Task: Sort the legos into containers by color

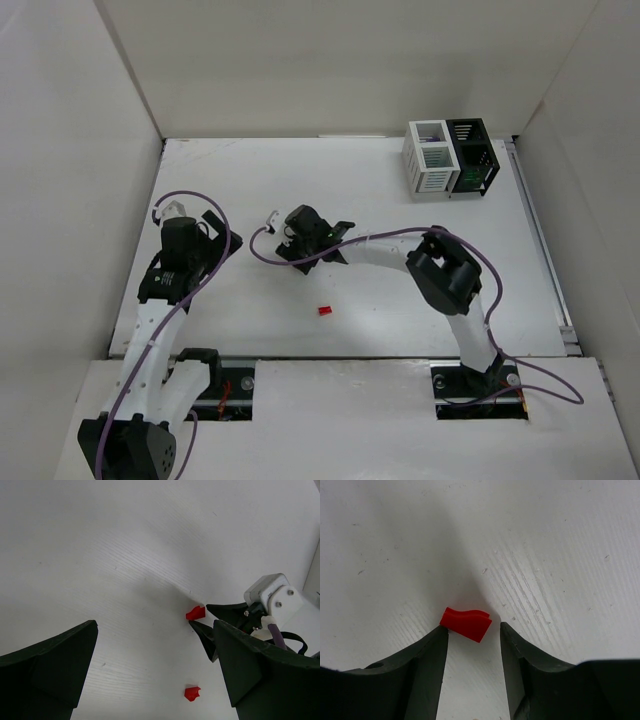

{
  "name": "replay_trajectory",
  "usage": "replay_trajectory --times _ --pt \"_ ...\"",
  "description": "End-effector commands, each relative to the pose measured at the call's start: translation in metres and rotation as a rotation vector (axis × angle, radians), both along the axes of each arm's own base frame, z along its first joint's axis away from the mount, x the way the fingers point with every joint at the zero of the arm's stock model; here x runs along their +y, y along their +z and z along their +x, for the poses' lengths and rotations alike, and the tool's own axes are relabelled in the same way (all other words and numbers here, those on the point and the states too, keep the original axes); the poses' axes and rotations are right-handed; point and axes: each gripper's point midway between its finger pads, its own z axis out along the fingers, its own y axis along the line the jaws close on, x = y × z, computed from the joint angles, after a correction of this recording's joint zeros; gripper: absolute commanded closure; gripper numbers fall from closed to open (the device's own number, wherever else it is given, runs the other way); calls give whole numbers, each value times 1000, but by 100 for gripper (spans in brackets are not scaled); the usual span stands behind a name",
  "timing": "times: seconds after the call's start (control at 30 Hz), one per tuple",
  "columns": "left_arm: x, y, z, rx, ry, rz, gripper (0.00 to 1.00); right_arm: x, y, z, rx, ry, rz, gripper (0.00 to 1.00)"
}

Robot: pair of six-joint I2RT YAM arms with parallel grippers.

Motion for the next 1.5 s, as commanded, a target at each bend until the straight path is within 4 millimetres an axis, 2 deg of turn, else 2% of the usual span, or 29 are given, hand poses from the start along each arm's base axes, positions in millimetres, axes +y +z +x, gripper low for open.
replay_trajectory --times 0.0,0.2,0.3,0.37,0.5,0.53,0.57,0.63,0.7,0.73,0.87,0.97,1.0,1.2,1.27,1.33,1.37,1.47 --pt "0 -1 0 -5 -3 -3 0 16 2 7 -27 2 30 49" --pt "0 -1 0 -5 -3 -3 0 17 2 5 -18 0 37 73" --pt "0 -1 0 -5 -3 -3 0 14 2 3 -12 0 29 78" --pt "0 -1 0 -5 -3 -3 0 14 2 3 -7 -7 33 78" --pt "0 -1 0 -5 -9 4 0 16 2 1 -11 33 30 58" --pt "0 -1 0 -5 -9 4 0 15 -2 1 -13 44 18 56" --pt "0 -1 0 -5 -9 4 0 17 1 3 -27 55 19 53" --pt "0 -1 0 -5 -9 4 0 16 -3 3 -40 96 -1 52" --pt "0 -1 0 -5 -9 4 0 24 -3 2 -52 161 12 52" --pt "0 -1 0 -5 -9 4 0 23 -10 3 -64 191 -12 53" --pt "-2 1 1 -14 -16 -2 0 28 -9 5 -90 260 -21 54" --pt "-2 1 1 -14 -16 -2 0 26 -18 2 -80 282 -35 54" --pt "-2 1 1 -14 -16 -2 0 28 -19 3 -81 282 -34 62" --pt "-2 1 1 -14 -16 -2 0 23 -28 -4 -62 311 -47 71" --pt "-3 -1 1 -5 -29 0 0 23 -28 -4 -62 311 -47 77" --pt "-3 -5 0 4 -29 0 0 24 -28 -6 -57 318 -41 77" --pt "-3 -5 0 4 -29 0 0 24 -28 -6 -57 318 -41 82" --pt "-3 -5 0 4 -29 0 0 31 -14 -7 -64 325 1 87"
